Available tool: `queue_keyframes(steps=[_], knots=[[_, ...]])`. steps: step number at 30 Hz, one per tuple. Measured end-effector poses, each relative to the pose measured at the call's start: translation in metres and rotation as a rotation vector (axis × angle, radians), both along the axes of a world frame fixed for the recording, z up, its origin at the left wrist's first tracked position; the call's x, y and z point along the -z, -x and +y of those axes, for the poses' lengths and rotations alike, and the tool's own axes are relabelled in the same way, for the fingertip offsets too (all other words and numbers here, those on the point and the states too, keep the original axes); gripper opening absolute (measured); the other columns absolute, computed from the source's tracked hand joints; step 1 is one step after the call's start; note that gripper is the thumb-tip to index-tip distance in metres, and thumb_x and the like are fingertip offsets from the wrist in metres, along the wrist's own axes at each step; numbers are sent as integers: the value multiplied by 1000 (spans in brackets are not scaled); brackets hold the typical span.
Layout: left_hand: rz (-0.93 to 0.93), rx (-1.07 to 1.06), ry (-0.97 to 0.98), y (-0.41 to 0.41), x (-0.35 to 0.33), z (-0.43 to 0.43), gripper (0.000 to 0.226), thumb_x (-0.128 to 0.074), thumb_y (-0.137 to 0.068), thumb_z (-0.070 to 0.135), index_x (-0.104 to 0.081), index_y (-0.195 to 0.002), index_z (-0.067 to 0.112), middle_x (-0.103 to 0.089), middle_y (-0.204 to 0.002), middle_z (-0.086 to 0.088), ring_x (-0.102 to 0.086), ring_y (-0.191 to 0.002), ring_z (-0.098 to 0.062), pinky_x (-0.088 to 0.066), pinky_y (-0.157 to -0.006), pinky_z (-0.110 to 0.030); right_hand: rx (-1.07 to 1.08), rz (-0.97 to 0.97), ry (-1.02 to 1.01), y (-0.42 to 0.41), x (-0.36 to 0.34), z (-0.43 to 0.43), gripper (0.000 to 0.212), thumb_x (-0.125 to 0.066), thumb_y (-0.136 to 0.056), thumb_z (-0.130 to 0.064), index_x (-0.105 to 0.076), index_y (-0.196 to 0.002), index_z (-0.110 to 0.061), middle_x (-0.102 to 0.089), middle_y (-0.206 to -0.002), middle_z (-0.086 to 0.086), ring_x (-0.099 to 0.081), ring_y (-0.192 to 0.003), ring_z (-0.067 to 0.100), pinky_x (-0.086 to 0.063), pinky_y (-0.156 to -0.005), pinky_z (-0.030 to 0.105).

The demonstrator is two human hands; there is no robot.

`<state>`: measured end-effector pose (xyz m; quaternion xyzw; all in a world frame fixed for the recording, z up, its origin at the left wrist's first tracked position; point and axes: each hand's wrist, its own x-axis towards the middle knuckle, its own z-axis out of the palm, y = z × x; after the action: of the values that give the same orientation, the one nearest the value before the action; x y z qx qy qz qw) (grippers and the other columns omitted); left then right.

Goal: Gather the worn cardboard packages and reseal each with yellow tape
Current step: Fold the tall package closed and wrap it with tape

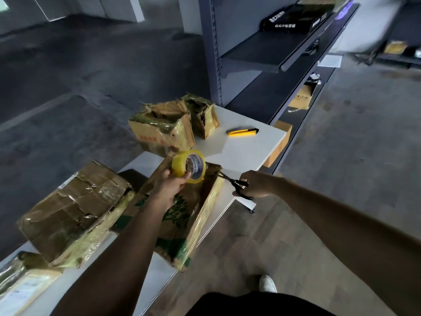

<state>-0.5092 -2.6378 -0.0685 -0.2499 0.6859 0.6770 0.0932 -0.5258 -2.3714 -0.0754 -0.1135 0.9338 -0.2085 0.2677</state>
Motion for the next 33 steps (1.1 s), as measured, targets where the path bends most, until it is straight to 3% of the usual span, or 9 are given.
queue_keyframes(steps=[5,10,14,20,24,29,33], knots=[[13,50,133,0,3,0,68,-83,-78,23,-51,-138,16,-64,-126,-3,-65,-106,-20,-48,-103,-50,-80,-9,-48,0,-2,-11,42,-68,-85,-58,-61,-99,-19,-58,-86,-4,-55,-82,18,-39,-61,29],[36,63,167,2,12,-3,83,-87,-62,40,-53,-135,19,-62,-127,-3,-61,-114,-24,-50,-101,-47,-106,-39,-56,8,4,-16,53,-69,-84,-59,-65,-112,-14,-64,-104,3,-59,-94,22,-43,-71,30],[52,60,150,3,6,2,64,-83,-78,28,-54,-133,16,-63,-124,-3,-62,-110,-20,-51,-101,-44,-134,-31,-71,12,6,-16,56,-69,-84,-58,-64,-120,-16,-63,-108,1,-58,-98,23,-46,-77,31],[74,108,187,8,9,2,59,-79,-83,25,-54,-134,13,-65,-122,-3,-65,-103,-15,-53,-98,-38,-124,-17,-83,19,12,-27,60,-70,-81,-62,-64,-119,-15,-64,-109,2,-58,-96,22,-49,-82,34],[37,130,224,10,10,0,79,-84,-72,40,-50,-139,17,-65,-127,-4,-66,-107,-18,-53,-98,-43,-131,-33,-53,18,15,-38,59,-67,-85,-59,-66,-117,-10,-66,-106,7,-60,-95,26,-50,-81,36],[24,153,270,9,10,-1,76,-83,-72,45,-53,-136,19,-64,-125,-3,-64,-110,-22,-52,-99,-45,-95,-65,-18,20,17,-47,57,-69,-84,-59,-68,-114,-10,-67,-95,7,-59,-81,22,-42,-62,29],[26,129,227,10,14,-5,78,-83,-63,52,-57,-130,22,-66,-123,-1,-63,-111,-22,-49,-101,-48,-82,-106,20,21,14,-51,49,-71,-85,-52,-69,-112,-11,-66,-74,3,-66,-69,22,-44,-59,25]])
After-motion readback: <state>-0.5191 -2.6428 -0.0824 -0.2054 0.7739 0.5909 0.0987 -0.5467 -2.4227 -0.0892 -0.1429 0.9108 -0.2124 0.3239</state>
